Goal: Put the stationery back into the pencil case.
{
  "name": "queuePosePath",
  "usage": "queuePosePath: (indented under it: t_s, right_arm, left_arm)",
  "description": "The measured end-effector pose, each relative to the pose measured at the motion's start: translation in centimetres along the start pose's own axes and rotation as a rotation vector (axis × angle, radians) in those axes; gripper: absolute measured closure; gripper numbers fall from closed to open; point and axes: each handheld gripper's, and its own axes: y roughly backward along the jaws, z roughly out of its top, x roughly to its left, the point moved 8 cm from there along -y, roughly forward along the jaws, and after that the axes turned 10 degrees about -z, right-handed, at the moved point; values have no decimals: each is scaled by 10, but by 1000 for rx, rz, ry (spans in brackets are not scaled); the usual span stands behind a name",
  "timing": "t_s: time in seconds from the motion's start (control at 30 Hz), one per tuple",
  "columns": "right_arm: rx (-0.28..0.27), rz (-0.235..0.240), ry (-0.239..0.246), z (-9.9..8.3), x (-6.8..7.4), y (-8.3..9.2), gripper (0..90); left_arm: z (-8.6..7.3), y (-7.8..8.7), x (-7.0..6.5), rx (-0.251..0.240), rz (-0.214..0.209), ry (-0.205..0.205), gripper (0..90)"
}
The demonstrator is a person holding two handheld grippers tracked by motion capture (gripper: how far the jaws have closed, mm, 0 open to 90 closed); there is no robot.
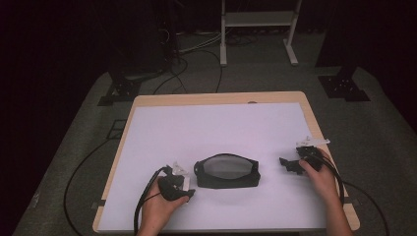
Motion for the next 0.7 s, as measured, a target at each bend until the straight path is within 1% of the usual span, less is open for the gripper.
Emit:
queuePosePath:
  t_s: [0.07, 0.1, 0.2, 0.3, 0.33, 0.43, 0.57, 0.6, 0.7]
  right_arm:
    - [0, 0, 0, 0, 0, 0, 122]
    - [0, 0, 0, 0, 0, 0, 122]
    - [0, 0, 0, 0, 0, 0, 121]
    - [0, 0, 0, 0, 0, 0, 121]
    - [0, 0, 0, 0, 0, 0, 122]
    - [0, 0, 1, 0, 0, 0, 122]
    - [0, -1, 0, 0, 0, 0, 121]
    - [0, -1, 1, 0, 0, 0, 122]
    - [0, 0, 1, 0, 0, 0, 121]
  left_arm:
    - [0, 1, 1, 5, 7, -3, 470]
    - [-1, 2, 2, 10, 13, -12, 486]
    - [-1, 2, 4, 9, 16, -15, 536]
    - [-1, 3, 6, 7, 22, -5, 588]
    - [-1, 3, 7, 5, 25, 5, 603]
    - [-1, 4, 8, 3, 28, 6, 634]
    - [-2, 4, 9, 2, 31, -2, 654]
    - [-2, 4, 9, -2, 30, -11, 661]
    - [-3, 4, 10, -6, 31, -19, 686]
